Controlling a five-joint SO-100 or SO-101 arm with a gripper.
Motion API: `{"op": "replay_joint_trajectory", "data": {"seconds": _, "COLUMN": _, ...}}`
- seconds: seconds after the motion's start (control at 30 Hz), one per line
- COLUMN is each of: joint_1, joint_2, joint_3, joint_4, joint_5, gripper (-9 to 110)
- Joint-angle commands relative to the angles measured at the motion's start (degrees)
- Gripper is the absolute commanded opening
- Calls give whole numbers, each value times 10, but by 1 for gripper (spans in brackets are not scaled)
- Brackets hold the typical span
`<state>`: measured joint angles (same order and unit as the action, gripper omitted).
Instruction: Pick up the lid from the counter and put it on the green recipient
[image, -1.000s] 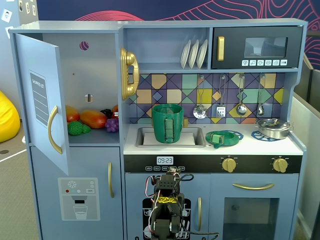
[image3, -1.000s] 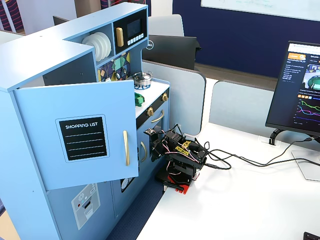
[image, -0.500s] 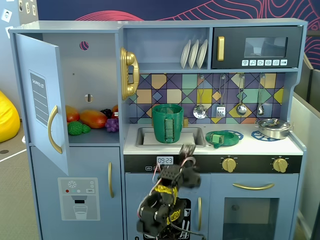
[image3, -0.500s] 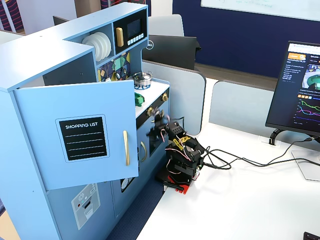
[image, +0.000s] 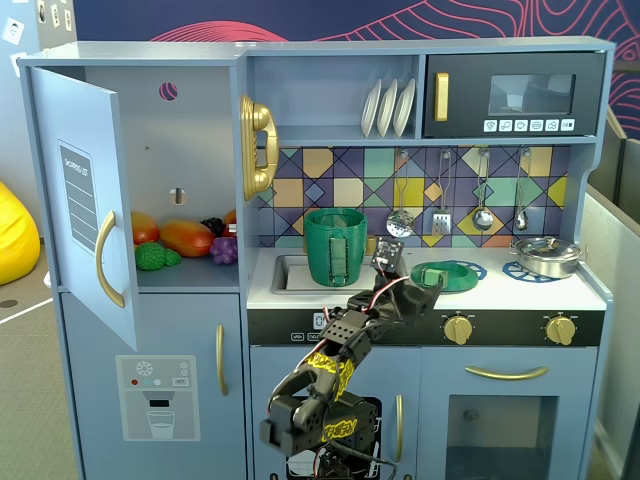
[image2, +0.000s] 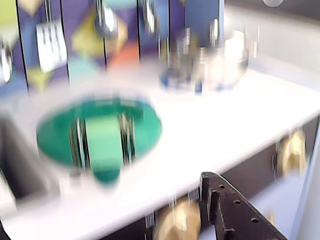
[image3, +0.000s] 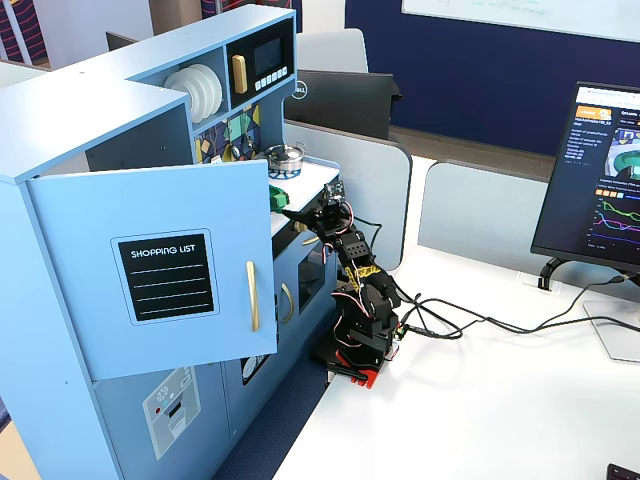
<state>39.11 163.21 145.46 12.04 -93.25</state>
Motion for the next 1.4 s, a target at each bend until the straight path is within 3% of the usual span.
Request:
{"op": "replay_joint_trajectory", "data": {"seconds": 0.0, "joint_1": 4, "joint_2": -75, "joint_3": -8, "joint_4": -114, "joint_5": -10, "gripper": 50}}
{"op": "replay_joint_trajectory", "data": {"seconds": 0.23, "joint_1": 4, "joint_2": -174, "joint_3": -29, "joint_4": -195, "joint_5": -18, "gripper": 50}}
{"op": "replay_joint_trajectory", "data": {"seconds": 1.37, "joint_1": -55, "joint_2": -497, "joint_3": -291, "joint_4": -235, "joint_5": -40, "gripper": 45}}
